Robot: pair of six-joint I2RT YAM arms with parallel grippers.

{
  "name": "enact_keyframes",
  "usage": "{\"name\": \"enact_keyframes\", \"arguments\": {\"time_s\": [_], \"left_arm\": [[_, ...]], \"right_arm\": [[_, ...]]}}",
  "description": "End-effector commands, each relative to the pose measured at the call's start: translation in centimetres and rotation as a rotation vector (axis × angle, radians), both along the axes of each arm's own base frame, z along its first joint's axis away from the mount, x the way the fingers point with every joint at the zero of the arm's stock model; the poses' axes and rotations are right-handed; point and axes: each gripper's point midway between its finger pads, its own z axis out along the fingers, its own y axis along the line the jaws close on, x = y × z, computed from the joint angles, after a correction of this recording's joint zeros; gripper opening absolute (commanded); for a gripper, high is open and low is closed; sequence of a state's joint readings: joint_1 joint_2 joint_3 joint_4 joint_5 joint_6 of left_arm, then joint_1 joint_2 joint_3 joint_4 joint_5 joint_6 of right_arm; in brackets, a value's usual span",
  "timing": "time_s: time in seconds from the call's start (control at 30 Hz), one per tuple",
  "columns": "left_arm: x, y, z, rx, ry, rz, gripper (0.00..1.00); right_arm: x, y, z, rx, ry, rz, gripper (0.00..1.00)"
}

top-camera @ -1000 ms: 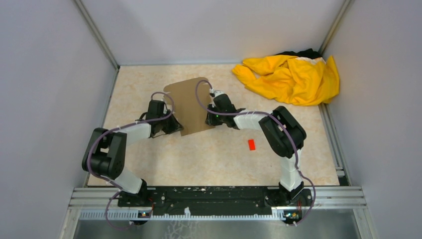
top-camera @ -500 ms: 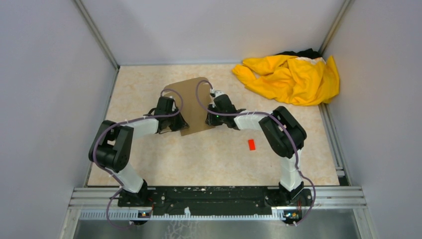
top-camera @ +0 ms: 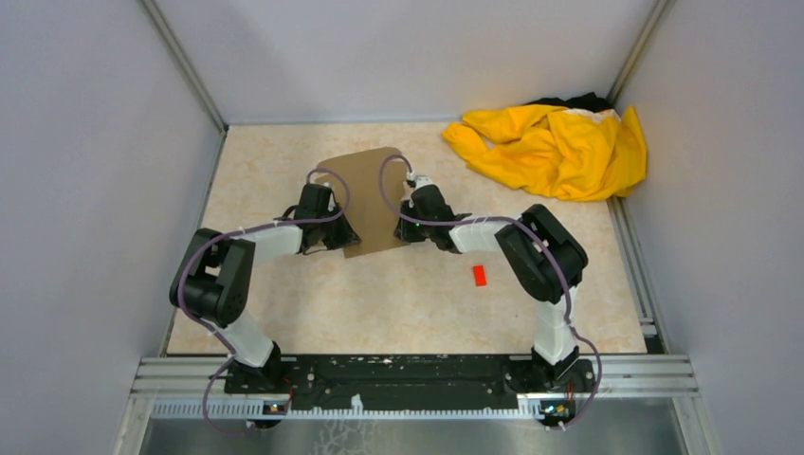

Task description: Fold the paper box

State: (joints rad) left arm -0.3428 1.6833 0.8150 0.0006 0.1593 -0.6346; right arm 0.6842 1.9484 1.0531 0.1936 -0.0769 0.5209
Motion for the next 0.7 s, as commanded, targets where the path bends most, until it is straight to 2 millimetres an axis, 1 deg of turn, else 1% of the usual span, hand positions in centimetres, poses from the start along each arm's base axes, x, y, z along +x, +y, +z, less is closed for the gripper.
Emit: {"name": "enact_keyframes", "arguments": {"time_s": [0.0,0.2,0.57,0.67], "left_arm": [[-2.77,1.27,-4.12,0.085,0.117,-0.015,0.1],[-2.87,1.05,-4.28,0.075,0.115,-0.026,0.1],[-3.5,0.99,-4.75,0.066,0.127,-0.037,0.09],[-3.07,0.82,-4.57,0.049,0.103,-0.039,0.09]], "right_arm": [[-12.99,-9.86,-11.42,-0.395,0.48,0.0,0.19],[-13.65,-10.48,-10.55,-0.381,0.471,-0.02,0.19],[-13.44,-9.96,-10.91,-0.377,0.479,-0.006,0.19],[-13.3,-10.04,-10.91,-0.387,0.478,-0.003,0.19]]}}
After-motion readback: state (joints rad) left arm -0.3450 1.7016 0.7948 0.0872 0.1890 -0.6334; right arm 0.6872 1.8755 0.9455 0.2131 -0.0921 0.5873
